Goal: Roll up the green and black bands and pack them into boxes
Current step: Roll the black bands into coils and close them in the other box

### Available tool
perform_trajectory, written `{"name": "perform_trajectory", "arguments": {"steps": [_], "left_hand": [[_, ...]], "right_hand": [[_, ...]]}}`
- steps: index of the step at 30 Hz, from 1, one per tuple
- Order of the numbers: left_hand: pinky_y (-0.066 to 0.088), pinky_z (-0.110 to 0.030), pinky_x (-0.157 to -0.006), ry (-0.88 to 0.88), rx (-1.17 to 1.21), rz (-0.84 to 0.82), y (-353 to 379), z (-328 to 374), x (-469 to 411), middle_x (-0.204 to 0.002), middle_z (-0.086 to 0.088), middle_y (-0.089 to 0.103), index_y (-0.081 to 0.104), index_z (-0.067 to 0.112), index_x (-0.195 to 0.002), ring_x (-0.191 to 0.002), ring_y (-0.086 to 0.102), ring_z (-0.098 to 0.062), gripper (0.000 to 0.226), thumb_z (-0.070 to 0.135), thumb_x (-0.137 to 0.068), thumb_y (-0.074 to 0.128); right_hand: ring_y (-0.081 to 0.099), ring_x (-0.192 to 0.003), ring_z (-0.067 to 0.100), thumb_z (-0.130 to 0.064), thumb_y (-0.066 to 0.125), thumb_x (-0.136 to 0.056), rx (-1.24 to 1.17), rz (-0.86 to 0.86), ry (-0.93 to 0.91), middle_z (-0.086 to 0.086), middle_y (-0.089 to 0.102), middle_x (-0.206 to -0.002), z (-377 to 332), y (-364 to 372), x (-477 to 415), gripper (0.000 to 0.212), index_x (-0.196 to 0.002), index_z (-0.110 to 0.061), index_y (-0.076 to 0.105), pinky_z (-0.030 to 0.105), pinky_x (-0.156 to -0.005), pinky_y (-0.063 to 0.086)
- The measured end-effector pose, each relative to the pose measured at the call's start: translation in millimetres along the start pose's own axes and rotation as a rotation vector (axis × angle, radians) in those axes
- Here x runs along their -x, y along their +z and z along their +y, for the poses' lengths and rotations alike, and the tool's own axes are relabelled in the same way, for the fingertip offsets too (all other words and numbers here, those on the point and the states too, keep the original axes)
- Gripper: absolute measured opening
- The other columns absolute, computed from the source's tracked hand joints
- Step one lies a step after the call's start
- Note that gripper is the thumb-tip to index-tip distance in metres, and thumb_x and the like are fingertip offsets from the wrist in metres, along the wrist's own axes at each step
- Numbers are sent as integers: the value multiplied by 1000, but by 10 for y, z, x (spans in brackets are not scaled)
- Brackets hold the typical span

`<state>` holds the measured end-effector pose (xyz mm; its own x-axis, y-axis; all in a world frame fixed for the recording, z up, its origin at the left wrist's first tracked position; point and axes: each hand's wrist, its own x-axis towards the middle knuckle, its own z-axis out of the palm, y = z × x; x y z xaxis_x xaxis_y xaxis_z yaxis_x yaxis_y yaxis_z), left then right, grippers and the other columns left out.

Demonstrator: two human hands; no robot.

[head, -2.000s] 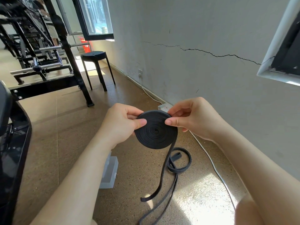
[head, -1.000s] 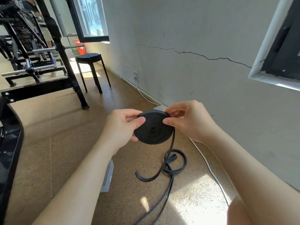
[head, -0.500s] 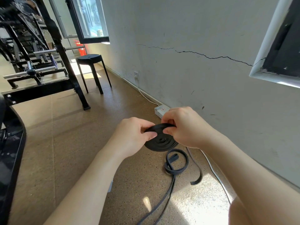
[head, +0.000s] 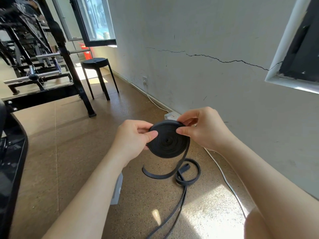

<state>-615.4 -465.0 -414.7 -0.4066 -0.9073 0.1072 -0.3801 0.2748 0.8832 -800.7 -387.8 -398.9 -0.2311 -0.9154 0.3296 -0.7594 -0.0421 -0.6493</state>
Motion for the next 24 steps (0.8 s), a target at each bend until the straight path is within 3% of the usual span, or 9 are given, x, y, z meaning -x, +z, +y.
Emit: {"name": "perform_trajectory", "arguments": {"steps": [2, 5, 9, 13, 15, 19, 24], "left_hand": [[57, -26, -74, 67, -141, -14, -3, -4, 3, -87, 10, 73, 73, 28, -99, -84, 68, -7, 21, 13, -85, 69], [47, -16, -79, 175, -341, -75, 23, 62, 70, -94, 20, 69, 69, 39, -111, -90, 63, 1, 34, 18, -84, 70], [51, -23, -72, 203, -440, -142, 72, 106, 115, -88, 16, 72, 72, 42, -103, -87, 63, -3, 19, 33, -87, 67], [52, -22, -74, 159, -334, -71, -12, 70, 62, -87, 11, 72, 75, 33, -100, -86, 64, -5, 17, 26, -85, 70], [57, -30, -75, 124, -238, -7, -46, 62, 41, -93, 6, 73, 73, 26, -106, -83, 67, -8, 22, 25, -84, 71], [61, -35, -61, 55, -69, 35, -52, 42, 19, -94, 2, 73, 71, 20, -109, -78, 70, -15, 24, 21, -85, 70], [61, -38, -70, 31, -51, -52, -42, 13, 12, -92, 8, 74, 72, 32, -100, -86, 70, -11, 18, 21, -86, 69]], "right_hand": [[59, -72, 0, -16, 79, -78, 68, -30, -22, -14, 63, -73, -27, -10, 12, 14, -92, -18, 75, 5, -65, 42], [59, -79, 12, -15, 75, -81, 219, -107, -87, -6, 65, -82, -69, 34, 21, 13, -93, -20, 73, 23, -72, 49], [58, -81, 16, -17, 72, -82, 328, -190, -196, -3, 66, -84, -106, 157, 36, 12, -92, -21, 72, 34, -76, 50], [61, -81, 4, -22, 78, -79, 117, -141, -145, -9, 69, -85, -76, 125, 27, 16, -94, -23, 74, 17, -74, 48], [62, -81, -2, -22, 80, -77, 18, -106, -80, -13, 68, -85, -47, 80, 9, 19, -93, -27, 70, 8, -70, 45], [67, -85, 6, -17, 82, -74, -128, -40, 15, -7, 71, -88, -7, 51, -1, 29, -97, -28, 69, 22, -74, 55], [62, -80, 3, -18, 82, -75, 21, -35, -31, -10, 68, -89, -47, 43, 31, 41, -114, -23, 69, 15, -77, 47]]}}
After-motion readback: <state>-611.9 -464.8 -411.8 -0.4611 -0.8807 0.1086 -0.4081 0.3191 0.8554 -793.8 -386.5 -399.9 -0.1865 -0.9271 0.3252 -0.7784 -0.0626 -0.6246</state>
